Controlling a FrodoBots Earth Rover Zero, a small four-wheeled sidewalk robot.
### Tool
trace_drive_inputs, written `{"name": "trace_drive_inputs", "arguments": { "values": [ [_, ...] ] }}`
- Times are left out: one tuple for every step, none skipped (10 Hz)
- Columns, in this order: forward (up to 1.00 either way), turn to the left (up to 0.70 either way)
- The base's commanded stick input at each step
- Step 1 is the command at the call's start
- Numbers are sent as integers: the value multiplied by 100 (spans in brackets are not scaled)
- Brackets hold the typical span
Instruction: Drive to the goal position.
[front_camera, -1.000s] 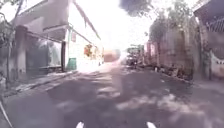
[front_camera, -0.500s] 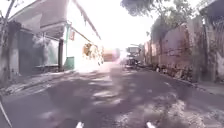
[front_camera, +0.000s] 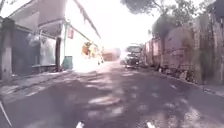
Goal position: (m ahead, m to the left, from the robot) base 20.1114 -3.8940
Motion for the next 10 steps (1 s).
{"name": "trace_drive_inputs", "arguments": {
  "values": [
    [70,0],
    [70,0],
    [70,0],
    [70,0],
    [70,0],
    [70,0],
    [70,0],
    [70,0],
    [70,0],
    [70,0]
  ]
}}
